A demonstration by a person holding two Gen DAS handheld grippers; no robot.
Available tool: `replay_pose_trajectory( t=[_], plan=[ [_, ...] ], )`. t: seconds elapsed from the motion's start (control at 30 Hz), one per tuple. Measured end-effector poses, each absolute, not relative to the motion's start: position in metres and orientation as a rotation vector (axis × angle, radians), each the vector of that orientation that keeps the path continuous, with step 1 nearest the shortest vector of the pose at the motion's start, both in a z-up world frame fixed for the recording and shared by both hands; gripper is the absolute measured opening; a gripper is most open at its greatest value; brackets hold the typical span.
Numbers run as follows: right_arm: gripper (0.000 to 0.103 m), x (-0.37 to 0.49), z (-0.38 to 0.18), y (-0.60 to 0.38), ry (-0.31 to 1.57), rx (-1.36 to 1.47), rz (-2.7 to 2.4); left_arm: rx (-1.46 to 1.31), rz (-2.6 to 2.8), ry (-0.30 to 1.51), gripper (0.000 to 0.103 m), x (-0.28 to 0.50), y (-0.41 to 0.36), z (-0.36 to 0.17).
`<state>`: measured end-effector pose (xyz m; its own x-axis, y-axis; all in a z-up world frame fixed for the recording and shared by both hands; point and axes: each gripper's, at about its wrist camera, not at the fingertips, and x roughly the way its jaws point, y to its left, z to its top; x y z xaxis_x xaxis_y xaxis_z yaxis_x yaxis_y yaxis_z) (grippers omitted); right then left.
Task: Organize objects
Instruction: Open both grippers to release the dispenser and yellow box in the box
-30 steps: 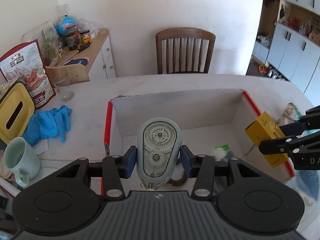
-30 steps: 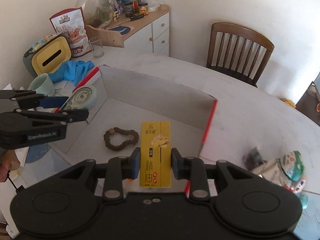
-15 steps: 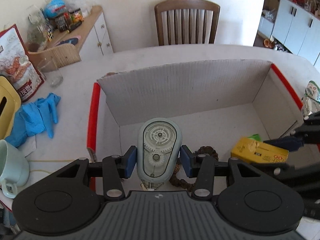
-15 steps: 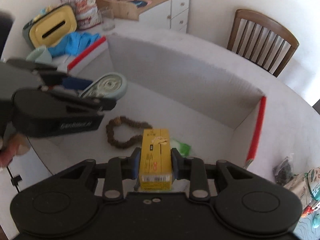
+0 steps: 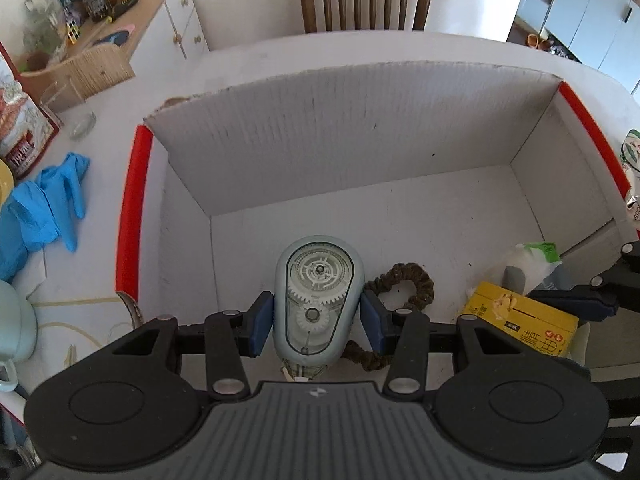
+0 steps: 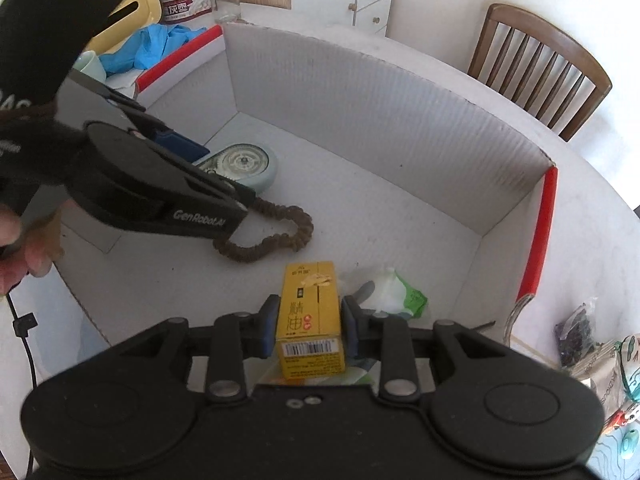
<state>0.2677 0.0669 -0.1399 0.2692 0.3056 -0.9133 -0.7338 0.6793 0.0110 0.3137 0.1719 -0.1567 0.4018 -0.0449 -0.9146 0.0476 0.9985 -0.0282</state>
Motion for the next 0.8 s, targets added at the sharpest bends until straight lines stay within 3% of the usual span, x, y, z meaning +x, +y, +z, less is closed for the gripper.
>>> replay_pose_trajectory(
  t=[0.37, 0.47, 0.57, 0.8],
  plan=[
    [0.041, 0.260, -0.129, 0.067, 1.075, -0.469, 0.738, 0.041, -0.047, 1.203, 0.048, 0.317, 0.168, -0.158],
    [0.044, 0.257, -0.123, 0.065, 1.066, -0.455, 0.740, 0.023, -0.050, 1.181, 0.051, 0.314, 0.170, -0.152],
    [0.046, 0.254, -0.113, 0.059, 1.052, -0.439, 0.744, 0.008, -0.052, 1.142, 0.060, 0.308, 0.169, -0.141],
    [0.047, 0.247, -0.088, 0.040, 1.023, -0.378, 0.730, -0.011, -0.085, 1.078, 0.061, 0.289, 0.161, -0.119]
  ],
)
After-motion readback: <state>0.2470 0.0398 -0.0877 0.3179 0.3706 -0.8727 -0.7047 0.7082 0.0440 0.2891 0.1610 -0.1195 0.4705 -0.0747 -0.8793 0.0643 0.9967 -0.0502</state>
